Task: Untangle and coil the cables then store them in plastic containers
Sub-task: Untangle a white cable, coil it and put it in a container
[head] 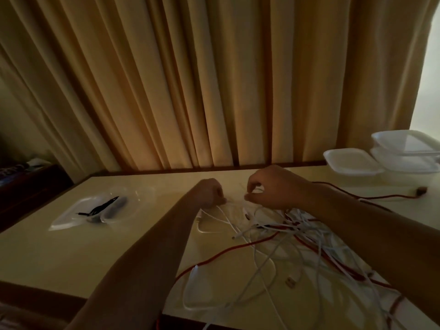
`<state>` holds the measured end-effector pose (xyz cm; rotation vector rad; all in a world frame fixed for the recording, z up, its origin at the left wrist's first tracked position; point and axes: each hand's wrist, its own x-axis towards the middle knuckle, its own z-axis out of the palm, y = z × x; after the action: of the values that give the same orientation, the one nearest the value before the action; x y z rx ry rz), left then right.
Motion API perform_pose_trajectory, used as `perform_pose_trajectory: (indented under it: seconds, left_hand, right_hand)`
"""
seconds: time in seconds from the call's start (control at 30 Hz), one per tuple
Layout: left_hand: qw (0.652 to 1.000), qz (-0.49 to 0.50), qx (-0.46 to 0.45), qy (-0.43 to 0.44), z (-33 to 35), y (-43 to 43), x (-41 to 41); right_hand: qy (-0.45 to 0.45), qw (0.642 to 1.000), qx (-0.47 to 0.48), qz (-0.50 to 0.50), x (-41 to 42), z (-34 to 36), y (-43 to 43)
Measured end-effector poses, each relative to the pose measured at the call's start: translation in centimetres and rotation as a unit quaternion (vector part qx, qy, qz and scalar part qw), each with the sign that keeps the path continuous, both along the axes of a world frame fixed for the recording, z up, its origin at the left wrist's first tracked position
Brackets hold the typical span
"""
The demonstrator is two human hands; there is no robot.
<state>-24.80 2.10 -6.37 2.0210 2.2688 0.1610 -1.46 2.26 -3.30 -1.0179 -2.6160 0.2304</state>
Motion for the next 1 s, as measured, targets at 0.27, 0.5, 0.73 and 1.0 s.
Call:
perform_pose_trajectory:
  seconds: [0.27,0.5,0.73,1.0]
  left_hand:
    - [0.868,-0.058,0.312,-0.383,9.7,-4.0,1.0]
    - [0.756,-0.038,0.369,-0.539,13.4,-5.7,0.1]
    - [0.859,-0.036,0.179,-0.478,9.9,-7.9,3.2]
    - [0.788,-0.096,0.184,-0.579,10.7,-6.2,8.7]
  right_hand:
    - [0.137,0.981,-0.139,0.013,-3.4,2.4,0.9]
    - [0.239,0.962,-0.130,0.003,-3.1,4.6,0.4]
    - [0.534,0.805,-0.255,0.045,-2.4,9.2,-1.1]
    - [0.456,0.875,-0.155,-0.051,-0.1,10.4,-1.8]
